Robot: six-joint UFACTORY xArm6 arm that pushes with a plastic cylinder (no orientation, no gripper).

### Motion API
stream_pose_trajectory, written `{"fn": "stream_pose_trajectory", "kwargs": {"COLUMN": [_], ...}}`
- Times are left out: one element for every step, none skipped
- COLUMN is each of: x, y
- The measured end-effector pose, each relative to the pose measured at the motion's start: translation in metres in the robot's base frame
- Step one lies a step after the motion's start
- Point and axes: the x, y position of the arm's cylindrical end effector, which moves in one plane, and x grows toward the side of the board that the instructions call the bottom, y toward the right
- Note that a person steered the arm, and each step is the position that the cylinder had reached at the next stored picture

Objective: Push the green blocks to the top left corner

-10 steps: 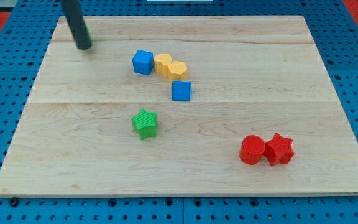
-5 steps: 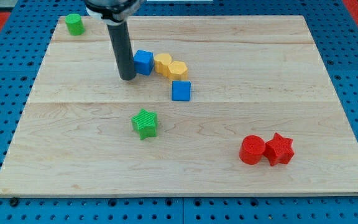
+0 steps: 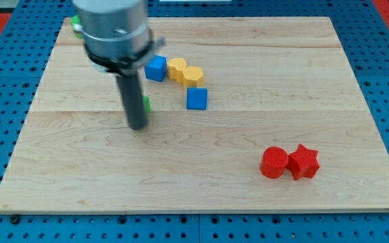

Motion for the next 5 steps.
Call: {"fn": "stream_pose_trajectory", "kwargs": {"x": [-0.035,0.000,-0.003,-0.049,-0.065], "y": [-0.031,-0.005,0.027,-0.026,-0.082]}}
